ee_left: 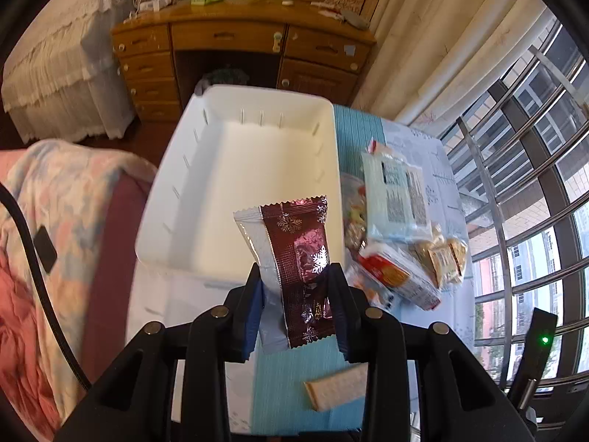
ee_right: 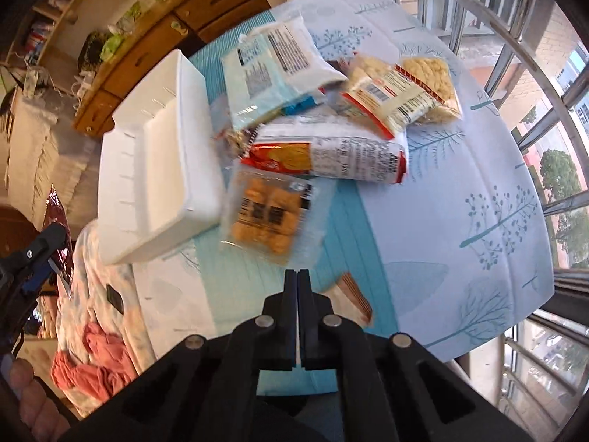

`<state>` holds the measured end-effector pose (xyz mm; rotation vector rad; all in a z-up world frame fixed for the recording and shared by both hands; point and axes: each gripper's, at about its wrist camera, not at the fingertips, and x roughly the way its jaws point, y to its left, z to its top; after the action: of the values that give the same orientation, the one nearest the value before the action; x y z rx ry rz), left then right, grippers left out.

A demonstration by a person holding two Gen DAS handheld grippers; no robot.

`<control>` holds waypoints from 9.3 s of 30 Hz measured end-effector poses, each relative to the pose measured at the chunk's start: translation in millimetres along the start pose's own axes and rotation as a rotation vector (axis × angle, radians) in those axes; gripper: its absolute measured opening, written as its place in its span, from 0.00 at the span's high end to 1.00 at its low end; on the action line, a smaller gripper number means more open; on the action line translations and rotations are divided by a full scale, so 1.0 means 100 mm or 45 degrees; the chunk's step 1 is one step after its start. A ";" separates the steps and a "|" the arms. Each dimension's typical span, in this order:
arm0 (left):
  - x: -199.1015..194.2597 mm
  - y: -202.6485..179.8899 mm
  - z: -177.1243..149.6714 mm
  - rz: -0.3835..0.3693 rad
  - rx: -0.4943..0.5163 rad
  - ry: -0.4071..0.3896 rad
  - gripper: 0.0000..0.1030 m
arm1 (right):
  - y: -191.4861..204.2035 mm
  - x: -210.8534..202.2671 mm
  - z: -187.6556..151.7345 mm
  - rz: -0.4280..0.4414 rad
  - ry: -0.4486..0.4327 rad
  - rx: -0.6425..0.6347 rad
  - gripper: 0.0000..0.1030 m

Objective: Organize snacks
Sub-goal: 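Lift the maroon packet with the left gripper and release it into the white tray, then grasp the brown paper bar with the right gripper while the left gripper grasps the clear orange-puff bag, then carry the brown bar and orange-puff bag into the white tray and release both, then withdraw both grippers from the tray toward the remaining snack pile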

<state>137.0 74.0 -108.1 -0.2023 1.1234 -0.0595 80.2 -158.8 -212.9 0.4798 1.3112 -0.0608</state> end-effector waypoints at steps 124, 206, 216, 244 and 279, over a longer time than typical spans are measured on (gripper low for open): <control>2.43 -0.60 -0.57 0.134 -0.661 0.692 0.00 | -1.14 1.55 0.48 0.073 0.843 0.766 0.60; 0.81 0.49 -0.37 -0.089 -0.228 0.704 0.28 | 0.31 0.27 -0.50 -0.200 0.091 0.179 0.47; 0.42 0.74 0.20 -0.065 -0.096 0.478 0.28 | 0.98 -0.07 -0.16 -0.122 -0.201 -0.092 0.47; 0.57 1.29 0.67 -0.218 -0.051 -0.151 0.01 | 1.64 -0.04 0.09 0.106 -0.602 -0.387 0.18; -0.02 -0.68 -0.17 -0.212 -0.042 -0.222 0.01 | -0.21 -0.65 0.23 -0.045 -0.606 -0.693 0.18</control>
<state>124.4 5.5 -101.0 -0.3241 0.9329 -0.1684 77.6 -200.6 -154.4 -0.0294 0.8184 0.1434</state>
